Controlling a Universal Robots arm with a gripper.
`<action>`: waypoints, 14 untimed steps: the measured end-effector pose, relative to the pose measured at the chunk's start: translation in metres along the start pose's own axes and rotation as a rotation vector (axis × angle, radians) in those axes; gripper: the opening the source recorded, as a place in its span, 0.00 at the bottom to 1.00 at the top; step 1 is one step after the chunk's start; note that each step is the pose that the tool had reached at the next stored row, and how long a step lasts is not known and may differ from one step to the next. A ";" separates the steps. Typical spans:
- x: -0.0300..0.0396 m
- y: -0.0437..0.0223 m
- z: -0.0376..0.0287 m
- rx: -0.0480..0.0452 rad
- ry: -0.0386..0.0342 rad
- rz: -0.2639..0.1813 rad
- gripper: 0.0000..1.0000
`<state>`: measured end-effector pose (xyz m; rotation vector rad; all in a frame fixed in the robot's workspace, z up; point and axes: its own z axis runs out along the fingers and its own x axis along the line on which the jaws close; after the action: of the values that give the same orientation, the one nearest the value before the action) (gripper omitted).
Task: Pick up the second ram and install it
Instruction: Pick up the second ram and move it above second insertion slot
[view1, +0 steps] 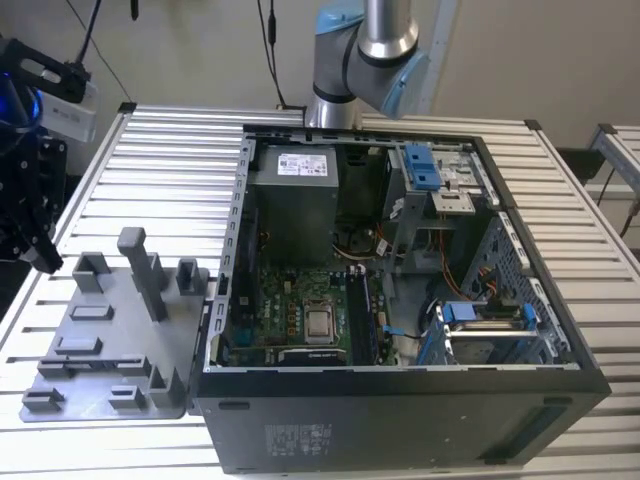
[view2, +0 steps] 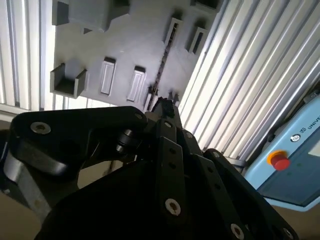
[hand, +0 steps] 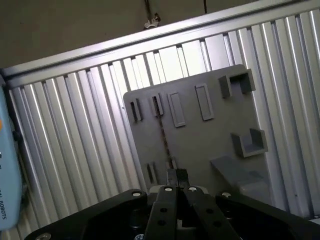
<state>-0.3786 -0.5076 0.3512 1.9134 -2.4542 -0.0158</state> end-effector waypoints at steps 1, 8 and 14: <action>0.0000 0.0000 0.0000 0.0000 0.0001 -0.003 0.11; 0.0000 0.0000 0.0002 -0.0005 -0.0026 -0.003 0.11; 0.0000 0.0000 0.0002 -0.0009 -0.0041 -0.003 0.36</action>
<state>-0.3787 -0.5076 0.3510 1.9191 -2.4532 -0.0209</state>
